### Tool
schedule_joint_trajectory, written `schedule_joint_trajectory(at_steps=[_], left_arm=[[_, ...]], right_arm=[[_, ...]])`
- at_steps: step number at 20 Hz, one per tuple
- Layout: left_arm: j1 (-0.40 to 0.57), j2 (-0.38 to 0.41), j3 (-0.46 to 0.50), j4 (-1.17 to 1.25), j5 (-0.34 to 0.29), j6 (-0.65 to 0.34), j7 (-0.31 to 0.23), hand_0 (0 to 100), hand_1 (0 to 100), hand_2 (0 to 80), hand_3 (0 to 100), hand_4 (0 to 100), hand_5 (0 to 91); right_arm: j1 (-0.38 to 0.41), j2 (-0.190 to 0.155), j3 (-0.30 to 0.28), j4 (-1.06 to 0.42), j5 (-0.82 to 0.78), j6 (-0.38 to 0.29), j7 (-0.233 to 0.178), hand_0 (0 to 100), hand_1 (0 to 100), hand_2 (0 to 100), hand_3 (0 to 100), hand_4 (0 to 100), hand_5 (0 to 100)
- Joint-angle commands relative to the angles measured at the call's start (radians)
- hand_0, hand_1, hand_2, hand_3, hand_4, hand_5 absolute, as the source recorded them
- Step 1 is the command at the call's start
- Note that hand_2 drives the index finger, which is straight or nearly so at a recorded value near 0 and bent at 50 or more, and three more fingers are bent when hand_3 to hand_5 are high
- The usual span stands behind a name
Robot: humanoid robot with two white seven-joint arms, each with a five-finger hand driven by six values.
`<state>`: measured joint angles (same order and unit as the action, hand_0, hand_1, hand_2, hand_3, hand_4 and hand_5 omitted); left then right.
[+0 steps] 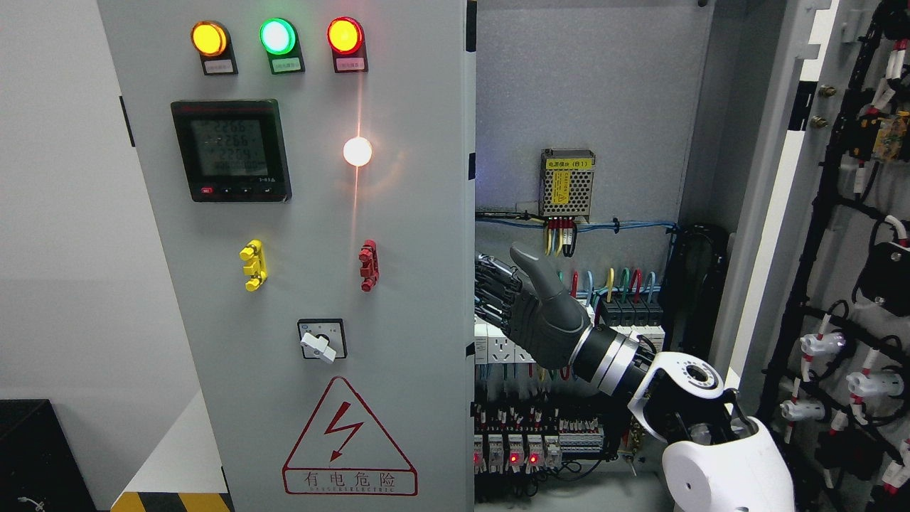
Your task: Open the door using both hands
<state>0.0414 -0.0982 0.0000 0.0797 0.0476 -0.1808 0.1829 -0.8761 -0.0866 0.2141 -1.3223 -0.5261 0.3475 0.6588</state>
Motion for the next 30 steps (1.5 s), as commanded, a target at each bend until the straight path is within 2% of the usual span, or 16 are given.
schedule_joint_trajectory(at_steps=[1, 15, 18, 30], left_arm=[[0.0, 0.0, 0.021, 0.0, 0.0, 0.0, 0.0, 0, 0, 0.0, 0, 0, 0.0], [0.0, 0.0, 0.021, 0.0, 0.0, 0.0, 0.0, 0, 0, 0.0, 0, 0, 0.0], [0.0, 0.0, 0.021, 0.0, 0.0, 0.0, 0.0, 0, 0, 0.0, 0, 0, 0.0], [0.0, 0.0, 0.021, 0.0, 0.0, 0.0, 0.0, 0, 0, 0.0, 0, 0, 0.0]], right_arm=[[-0.001, -0.001, 0.007, 0.003, 0.0, 0.001, 0.001, 19, 0, 0, 0, 0, 0], [-0.001, -0.004, 0.008, 0.003, 0.0, 0.001, 0.002, 19, 0, 0, 0, 0, 0], [-0.001, -0.004, 0.007, 0.003, 0.002, 0.001, 0.027, 19, 0, 0, 0, 0, 0], [0.002, -0.004, 0.005, -0.002, 0.002, 0.001, 0.028, 19, 0, 0, 0, 0, 0]])
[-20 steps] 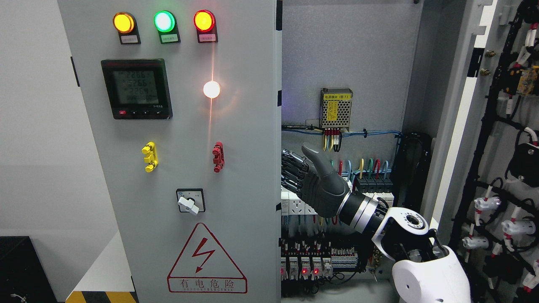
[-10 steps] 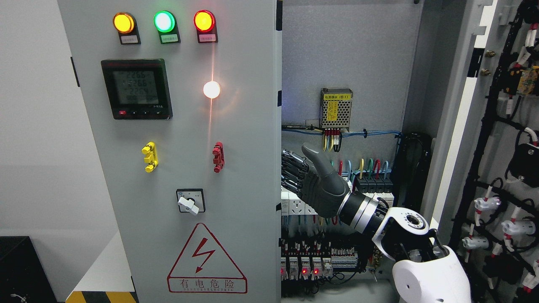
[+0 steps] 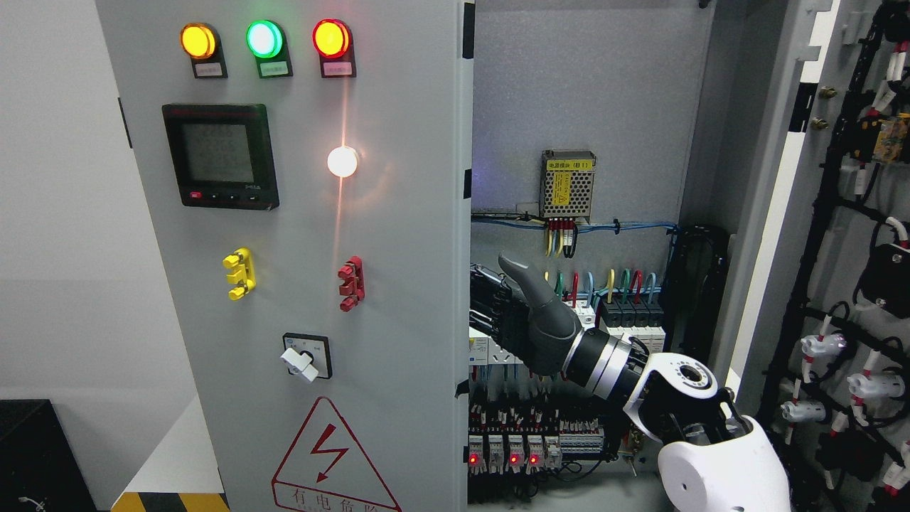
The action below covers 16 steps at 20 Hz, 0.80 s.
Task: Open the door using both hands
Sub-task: 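Sweep the right hand outward to swing the light-panel door open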
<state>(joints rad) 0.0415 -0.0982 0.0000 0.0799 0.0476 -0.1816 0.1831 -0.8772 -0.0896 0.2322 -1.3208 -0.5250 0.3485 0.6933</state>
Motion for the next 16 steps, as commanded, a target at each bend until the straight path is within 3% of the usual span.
schedule_joint_trajectory(at_steps=[1, 16], left_arm=[[0.0, 0.0, 0.021, -0.002, 0.0, 0.001, -0.001, 0, 0, 0.0, 0, 0, 0.0], [0.0, 0.0, 0.021, 0.0, 0.0, 0.001, -0.001, 0, 0, 0.0, 0, 0, 0.0]], right_arm=[[0.003, -0.001, -0.013, -0.005, -0.001, 0.0, -0.006, 19, 0, 0, 0, 0, 0], [0.034, -0.007, 0.022, -0.066, -0.001, -0.006, -0.006, 19, 0, 0, 0, 0, 0]])
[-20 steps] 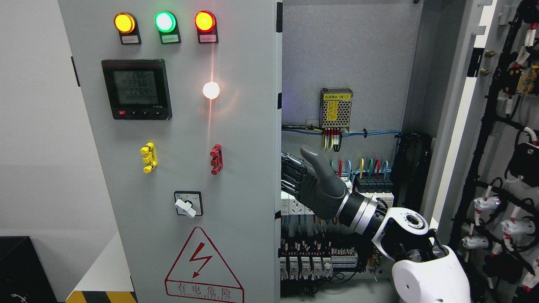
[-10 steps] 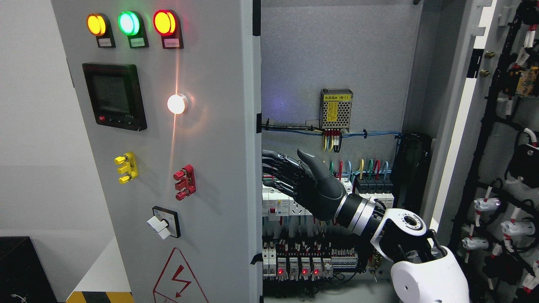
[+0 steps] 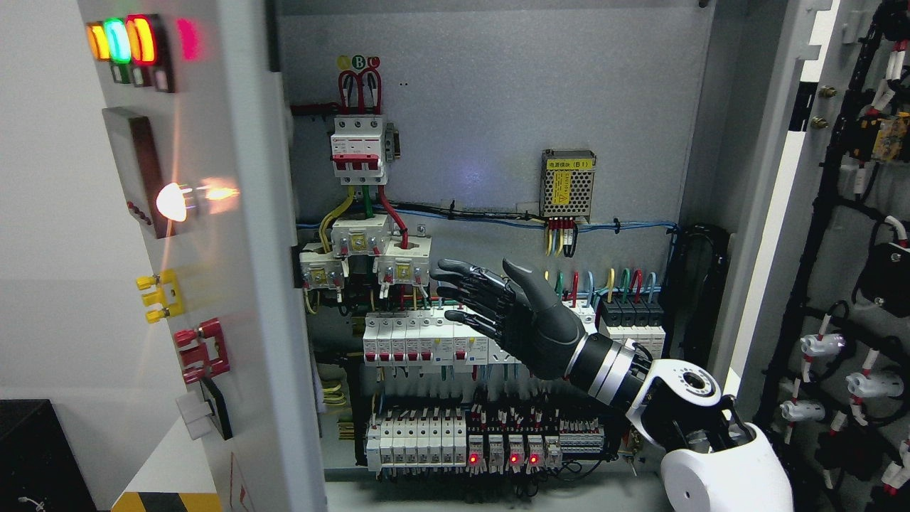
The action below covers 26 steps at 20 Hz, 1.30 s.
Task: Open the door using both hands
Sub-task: 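Sweep the right hand outward to swing the light-panel door open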
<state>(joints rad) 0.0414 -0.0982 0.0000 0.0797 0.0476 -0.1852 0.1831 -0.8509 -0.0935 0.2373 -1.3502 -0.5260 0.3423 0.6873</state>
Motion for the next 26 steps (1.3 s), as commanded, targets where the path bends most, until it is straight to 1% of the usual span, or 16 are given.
schedule_joint_trajectory(at_steps=[1, 4, 9, 11, 14, 17, 19, 20, 22, 23, 26], left_arm=[[0.0, 0.0, 0.021, 0.0, 0.0, 0.004, -0.001, 0, 0, 0.0, 0, 0, 0.0], [0.0, 0.0, 0.021, 0.0, 0.0, 0.006, -0.001, 0, 0, 0.0, 0, 0, 0.0], [0.0, 0.0, 0.021, 0.0, 0.0, 0.004, -0.001, 0, 0, 0.0, 0, 0, 0.0], [0.0, 0.0, 0.021, 0.0, 0.0, 0.004, -0.001, 0, 0, 0.0, 0, 0, 0.0], [0.0, 0.0, 0.021, 0.0, 0.0, 0.004, -0.001, 0, 0, 0.0, 0, 0, 0.0], [0.0, 0.0, 0.021, 0.0, 0.0, 0.004, -0.001, 0, 0, 0.0, 0, 0, 0.0], [0.0, 0.0, 0.021, 0.0, 0.0, 0.004, -0.001, 0, 0, 0.0, 0, 0, 0.0], [0.0, 0.0, 0.021, 0.0, 0.0, 0.004, -0.001, 0, 0, 0.0, 0, 0, 0.0], [0.0, 0.0, 0.021, 0.0, 0.0, 0.004, -0.001, 0, 0, 0.0, 0, 0, 0.0], [0.0, 0.0, 0.021, 0.0, 0.0, 0.004, -0.001, 0, 0, 0.0, 0, 0, 0.0], [0.0, 0.0, 0.021, 0.0, 0.0, 0.004, -0.001, 0, 0, 0.0, 0, 0, 0.0]], right_arm=[[0.01, -0.003, 0.019, -0.043, 0.0, 0.0, 0.0, 19, 0, 0, 0, 0, 0], [0.019, -0.015, 0.046, -0.046, 0.0, 0.0, 0.0, 19, 0, 0, 0, 0, 0], [0.021, -0.02, 0.05, -0.047, 0.0, -0.002, 0.0, 19, 0, 0, 0, 0, 0], [0.027, -0.022, 0.065, -0.055, 0.0, -0.002, 0.0, 19, 0, 0, 0, 0, 0], [0.056, -0.025, 0.094, -0.102, 0.0, -0.002, 0.0, 19, 0, 0, 0, 0, 0], [0.087, -0.025, 0.1, -0.136, 0.0, -0.002, 0.0, 19, 0, 0, 0, 0, 0], [0.111, -0.026, 0.123, -0.165, 0.0, -0.002, 0.0, 19, 0, 0, 0, 0, 0], [0.122, -0.037, 0.138, -0.181, 0.0, -0.002, 0.0, 19, 0, 0, 0, 0, 0], [0.153, -0.078, 0.166, -0.216, 0.0, -0.002, 0.0, 19, 0, 0, 0, 0, 0], [0.173, -0.092, 0.178, -0.239, -0.002, -0.003, 0.0, 19, 0, 0, 0, 0, 0], [0.225, -0.092, 0.188, -0.288, -0.002, -0.003, 0.0, 19, 0, 0, 0, 0, 0]])
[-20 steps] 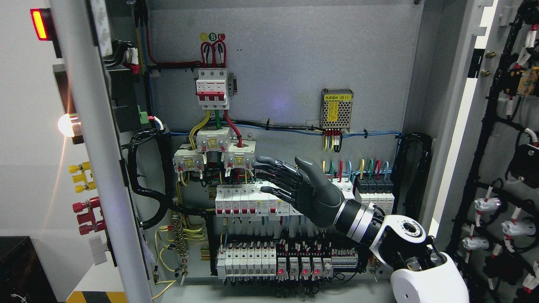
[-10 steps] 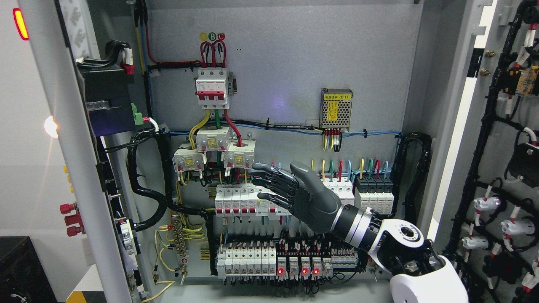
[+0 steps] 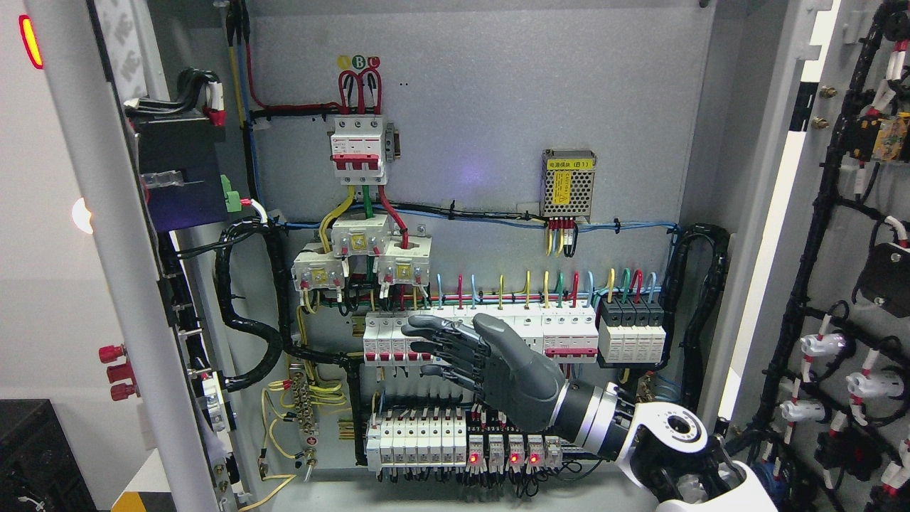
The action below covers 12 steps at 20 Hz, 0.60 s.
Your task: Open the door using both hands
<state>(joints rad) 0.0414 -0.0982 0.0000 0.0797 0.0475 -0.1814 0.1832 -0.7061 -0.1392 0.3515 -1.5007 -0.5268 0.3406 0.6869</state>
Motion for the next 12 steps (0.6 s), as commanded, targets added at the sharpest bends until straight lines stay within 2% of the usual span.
schedule_joint_trajectory(at_steps=[1, 9, 12], left_arm=[[0.0, 0.0, 0.021, 0.0, 0.0, 0.002, -0.001, 0, 0, 0.0, 0, 0, 0.0], [0.0, 0.0, 0.021, 0.0, 0.0, 0.0, -0.001, 0, 0, 0.0, 0, 0, 0.0], [0.0, 0.0, 0.021, 0.0, 0.0, 0.0, -0.001, 0, 0, 0.0, 0, 0, 0.0]], right_arm=[[0.091, -0.046, 0.076, -0.15, -0.001, -0.002, 0.0, 19, 0, 0, 0, 0, 0], [0.171, -0.042, 0.148, -0.228, 0.001, -0.002, 0.0, 19, 0, 0, 0, 0, 0], [0.177, -0.036, 0.196, -0.225, 0.004, -0.002, -0.001, 19, 0, 0, 0, 0, 0]])
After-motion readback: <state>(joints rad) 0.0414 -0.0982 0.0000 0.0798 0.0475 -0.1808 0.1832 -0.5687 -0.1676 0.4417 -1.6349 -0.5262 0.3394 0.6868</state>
